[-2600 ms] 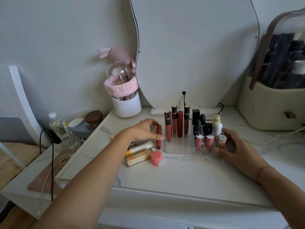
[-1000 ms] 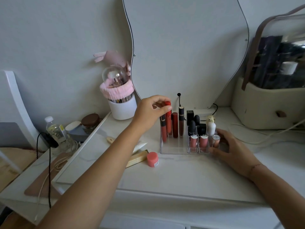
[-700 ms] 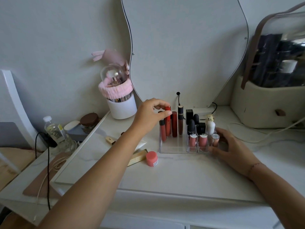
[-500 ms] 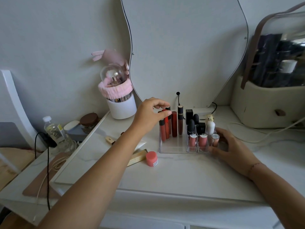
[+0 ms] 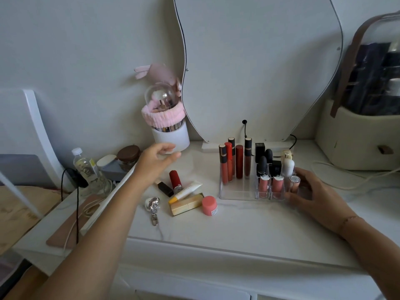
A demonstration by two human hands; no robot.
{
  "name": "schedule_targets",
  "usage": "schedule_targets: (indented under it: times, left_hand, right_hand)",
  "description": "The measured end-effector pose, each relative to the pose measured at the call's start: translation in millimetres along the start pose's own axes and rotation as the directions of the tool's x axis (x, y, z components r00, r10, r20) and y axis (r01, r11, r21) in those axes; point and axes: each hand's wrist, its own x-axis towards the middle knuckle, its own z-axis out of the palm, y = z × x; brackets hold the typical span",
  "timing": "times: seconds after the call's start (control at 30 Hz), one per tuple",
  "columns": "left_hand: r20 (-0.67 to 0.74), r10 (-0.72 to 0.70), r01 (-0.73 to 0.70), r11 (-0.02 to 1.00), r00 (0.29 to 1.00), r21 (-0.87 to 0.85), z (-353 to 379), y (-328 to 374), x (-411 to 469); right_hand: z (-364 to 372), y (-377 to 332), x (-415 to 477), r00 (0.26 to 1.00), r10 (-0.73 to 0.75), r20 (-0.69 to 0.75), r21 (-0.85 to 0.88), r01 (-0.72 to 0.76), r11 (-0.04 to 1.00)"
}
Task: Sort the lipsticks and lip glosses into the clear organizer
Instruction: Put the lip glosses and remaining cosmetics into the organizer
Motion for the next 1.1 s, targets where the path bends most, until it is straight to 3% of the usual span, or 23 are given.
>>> schedule_targets:
  times: [0.17, 0.27, 0.33, 0.47, 0.6, 0.77, 1.0, 1.1]
  left_hand:
    - [0.166, -0.320, 0.274, 0.929, 0.933, 0.249, -16, -48, -21]
    - [0.148, -0.361, 0.273, 0.866, 0.921, 0.419, -13, -56, -25]
    - [0.136, -0.360, 0.273, 0.861, 0.923, 0.430, -11, -54, -26]
    - [0.139, -0.407, 0.340, 0.873, 0.903, 0.350, -10, -55, -24]
    - [0.131, -0.361, 0.329, 0.919, 0.923, 0.217, -8, -59, -25]
    - [-0.058, -0.260, 0.261, 0.965, 0.964, 0.002, -12, -61, -22]
    - [-0.203, -0.053, -0.002, 0.965, 0.978, -0.264, -17, -11, -19]
    - [-0.200, 0.057, -0.129, 0.920, 0.978, -0.370, -14, 36, -20]
  right_hand:
    - [0, 0, -1, 1.000, -0.005, -0.012, -0.018, 0.004, 1.000]
    - [0, 0, -1, 1.000, -0.011, -0.014, -0.011, 0.011, 1.000]
    - [0, 0, -1, 1.000, -0.017, -0.008, 0.000, 0.017, 1.000]
    - [0, 0, -1, 1.000, -0.021, -0.008, -0.005, 0.021, 1.000]
    - [1, -1, -1, 1.000, -0.020, -0.018, -0.015, 0.019, 1.000]
    - [1, 1, -1, 1.000, -0.024, -0.015, -0.012, 0.024, 1.000]
    - [0, 1, -1, 1.000, -0.018, -0.014, -0.012, 0.018, 1.000]
    - [0, 1, -1, 1.000, -0.022, -0.012, -0.013, 0.022, 1.000]
